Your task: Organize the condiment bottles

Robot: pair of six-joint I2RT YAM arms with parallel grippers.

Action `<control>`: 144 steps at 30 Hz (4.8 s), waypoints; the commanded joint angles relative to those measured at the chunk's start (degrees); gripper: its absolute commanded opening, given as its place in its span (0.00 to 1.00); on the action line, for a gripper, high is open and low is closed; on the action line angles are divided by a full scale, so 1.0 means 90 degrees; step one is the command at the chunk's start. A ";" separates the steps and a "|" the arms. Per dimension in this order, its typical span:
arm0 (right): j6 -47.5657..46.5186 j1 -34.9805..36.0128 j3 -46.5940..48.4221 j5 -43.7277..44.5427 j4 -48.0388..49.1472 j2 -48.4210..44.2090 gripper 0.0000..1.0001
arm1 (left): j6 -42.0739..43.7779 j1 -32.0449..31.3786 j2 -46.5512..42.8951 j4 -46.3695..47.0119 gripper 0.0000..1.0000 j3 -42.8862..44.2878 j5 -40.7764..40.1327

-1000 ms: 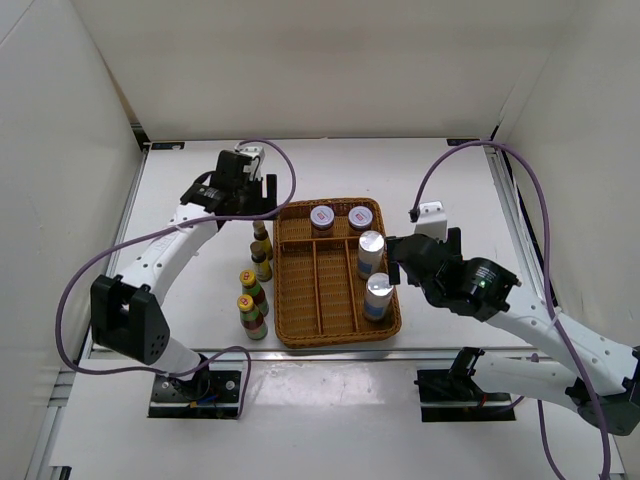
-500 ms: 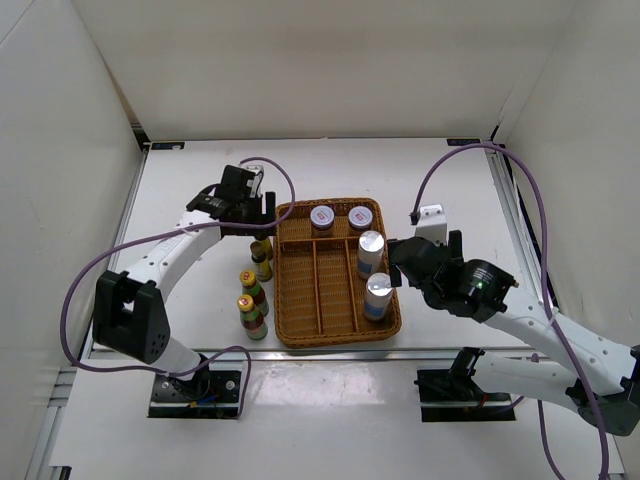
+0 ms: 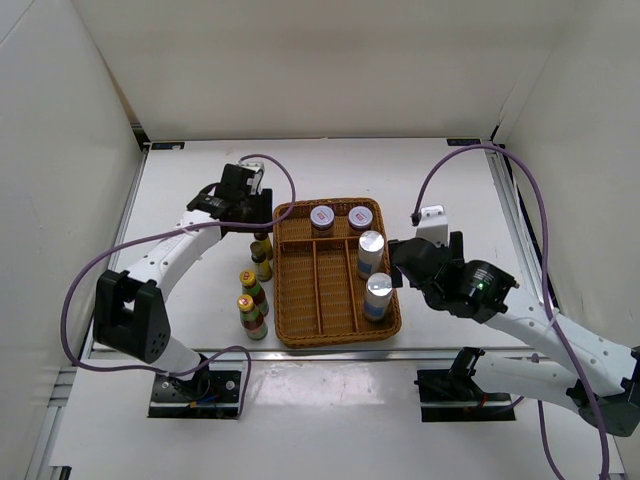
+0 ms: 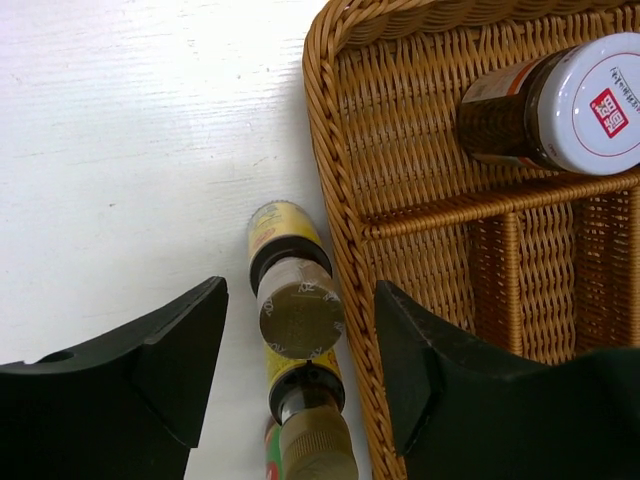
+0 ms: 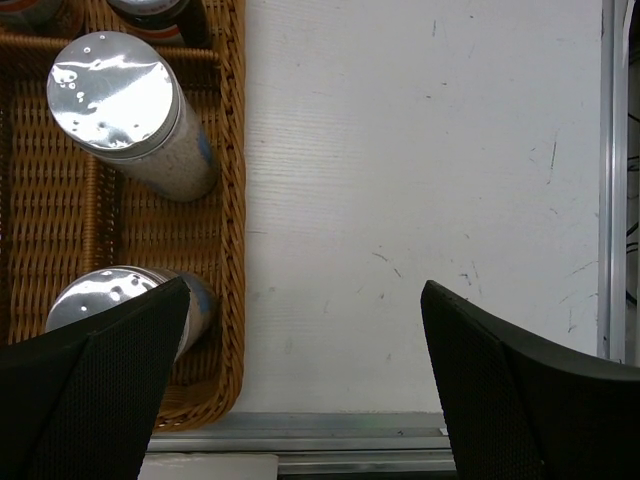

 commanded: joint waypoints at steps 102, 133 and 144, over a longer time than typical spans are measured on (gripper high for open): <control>0.1167 -0.0011 -0.0079 -0.0274 -0.1678 -0.1048 1.00 | -0.1062 -0.1325 -0.1592 -0.1392 1.00 -0.0090 -0.1521; 0.1167 -0.0011 -0.0138 -0.0274 -0.1678 -0.1166 1.00 | -0.0047 -0.0631 -0.0936 -0.0620 0.24 0.0075 -0.0993; 0.1167 -0.0011 -0.0196 -0.0333 -0.1678 -0.1107 1.00 | 0.0665 -0.1060 -0.0810 -0.1020 0.11 0.2943 -0.1228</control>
